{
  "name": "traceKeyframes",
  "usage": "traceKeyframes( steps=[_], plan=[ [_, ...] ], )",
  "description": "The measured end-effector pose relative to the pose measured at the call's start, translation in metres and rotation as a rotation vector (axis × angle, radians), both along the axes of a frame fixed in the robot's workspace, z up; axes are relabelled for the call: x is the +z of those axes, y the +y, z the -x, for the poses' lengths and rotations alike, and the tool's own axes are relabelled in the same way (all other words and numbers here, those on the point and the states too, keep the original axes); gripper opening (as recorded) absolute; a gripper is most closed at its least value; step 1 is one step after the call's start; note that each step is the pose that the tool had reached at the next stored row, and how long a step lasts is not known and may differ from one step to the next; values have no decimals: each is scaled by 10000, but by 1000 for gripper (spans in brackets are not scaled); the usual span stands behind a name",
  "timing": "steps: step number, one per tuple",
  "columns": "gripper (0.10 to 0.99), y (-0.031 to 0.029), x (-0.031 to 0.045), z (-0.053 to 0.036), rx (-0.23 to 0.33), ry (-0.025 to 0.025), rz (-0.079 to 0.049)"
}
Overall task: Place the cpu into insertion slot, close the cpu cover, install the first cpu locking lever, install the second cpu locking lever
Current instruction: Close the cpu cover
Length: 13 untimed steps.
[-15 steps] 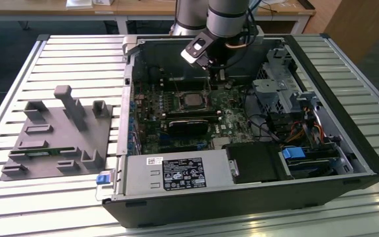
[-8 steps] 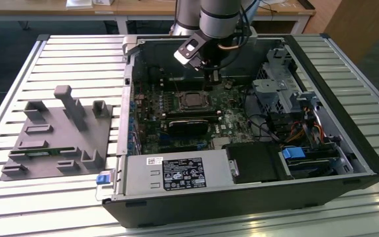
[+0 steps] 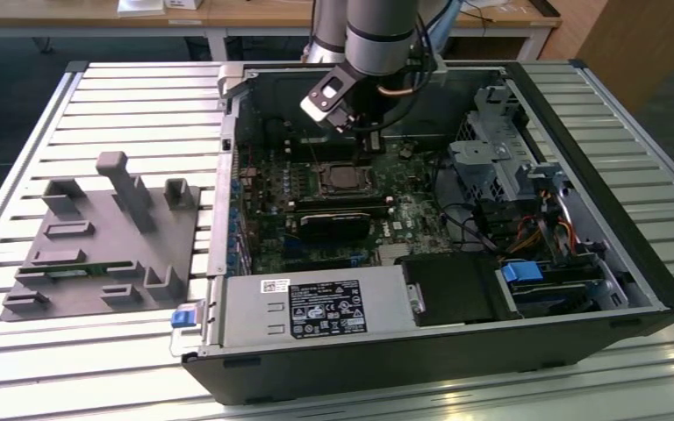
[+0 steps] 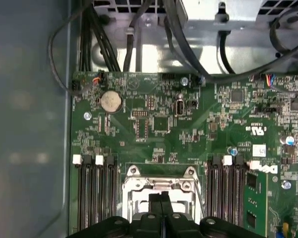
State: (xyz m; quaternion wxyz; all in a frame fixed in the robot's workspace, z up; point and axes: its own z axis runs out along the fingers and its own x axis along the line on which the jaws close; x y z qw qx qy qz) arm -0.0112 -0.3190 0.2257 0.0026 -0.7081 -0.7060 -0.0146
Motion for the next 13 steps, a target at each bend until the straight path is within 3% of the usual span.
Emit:
traceKeyframes(
  steps=[13],
  plan=[
    [106,1,-3,124,0,-2,-4]
  ],
)
